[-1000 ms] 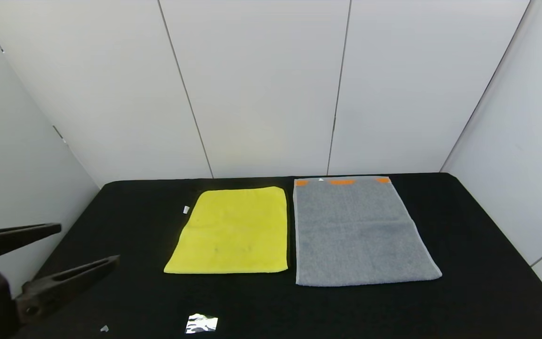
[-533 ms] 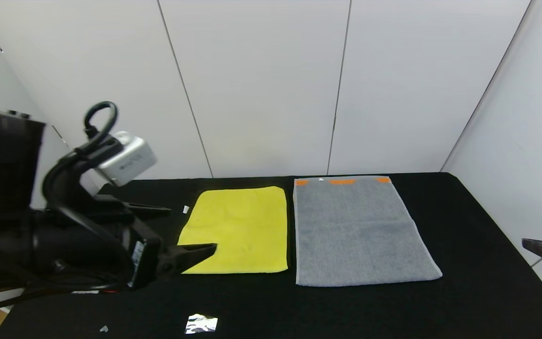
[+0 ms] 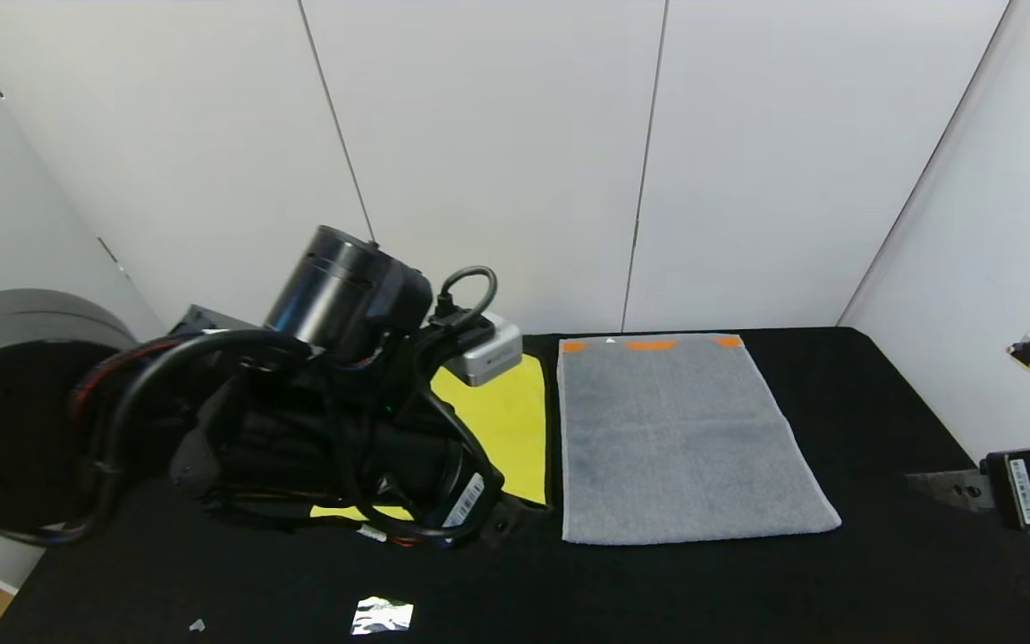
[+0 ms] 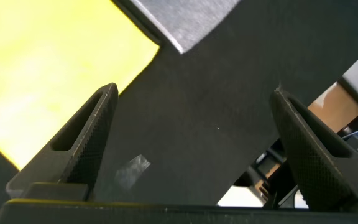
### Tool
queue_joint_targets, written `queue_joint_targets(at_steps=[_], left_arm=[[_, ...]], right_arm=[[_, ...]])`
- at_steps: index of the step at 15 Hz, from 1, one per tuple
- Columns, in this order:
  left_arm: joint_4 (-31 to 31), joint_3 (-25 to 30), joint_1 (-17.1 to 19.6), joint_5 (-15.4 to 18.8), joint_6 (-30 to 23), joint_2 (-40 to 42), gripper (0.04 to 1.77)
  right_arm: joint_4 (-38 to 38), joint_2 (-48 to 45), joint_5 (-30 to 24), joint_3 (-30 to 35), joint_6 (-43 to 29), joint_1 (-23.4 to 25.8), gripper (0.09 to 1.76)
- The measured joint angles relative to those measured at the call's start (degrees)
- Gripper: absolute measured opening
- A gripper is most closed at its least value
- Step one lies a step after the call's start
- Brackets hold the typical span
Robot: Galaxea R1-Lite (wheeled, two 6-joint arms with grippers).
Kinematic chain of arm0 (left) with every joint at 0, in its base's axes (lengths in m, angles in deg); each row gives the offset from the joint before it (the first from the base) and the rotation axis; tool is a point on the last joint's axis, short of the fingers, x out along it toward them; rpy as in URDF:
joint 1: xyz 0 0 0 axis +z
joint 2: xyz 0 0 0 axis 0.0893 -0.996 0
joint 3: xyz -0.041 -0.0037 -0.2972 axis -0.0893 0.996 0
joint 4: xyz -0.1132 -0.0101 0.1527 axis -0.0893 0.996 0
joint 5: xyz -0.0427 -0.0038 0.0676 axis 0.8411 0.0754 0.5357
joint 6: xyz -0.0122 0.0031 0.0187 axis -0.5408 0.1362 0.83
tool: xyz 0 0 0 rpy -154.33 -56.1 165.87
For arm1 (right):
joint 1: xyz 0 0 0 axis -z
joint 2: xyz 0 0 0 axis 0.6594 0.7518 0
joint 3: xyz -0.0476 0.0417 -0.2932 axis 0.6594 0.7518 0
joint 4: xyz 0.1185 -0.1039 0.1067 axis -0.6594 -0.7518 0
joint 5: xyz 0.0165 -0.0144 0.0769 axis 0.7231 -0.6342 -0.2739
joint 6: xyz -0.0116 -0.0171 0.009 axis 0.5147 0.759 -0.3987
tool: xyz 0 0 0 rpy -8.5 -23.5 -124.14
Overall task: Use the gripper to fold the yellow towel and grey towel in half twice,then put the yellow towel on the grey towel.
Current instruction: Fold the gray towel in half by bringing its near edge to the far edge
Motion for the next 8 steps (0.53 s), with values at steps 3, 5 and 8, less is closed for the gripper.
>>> queue_joint_targets(at_steps=[3,5,8], left_arm=[[1.4,-4.3,-1.8,0.0,1.2,-6.6,1.72],[1.6,-6.4,-2.8,-0.8,1.9,-10.5,1.72],[1.6,-9.1,-4.3,-2.5,2.9,-15.7,1.72]], right_arm=[[-0.2,3.4,-1.8,-0.1,1.4,0.0,1.71],[-0.2,5.2,-3.2,0.0,4.6,0.5,1.71],[-0.2,7.9,-4.6,0.0,6.9,0.8,1.71]])
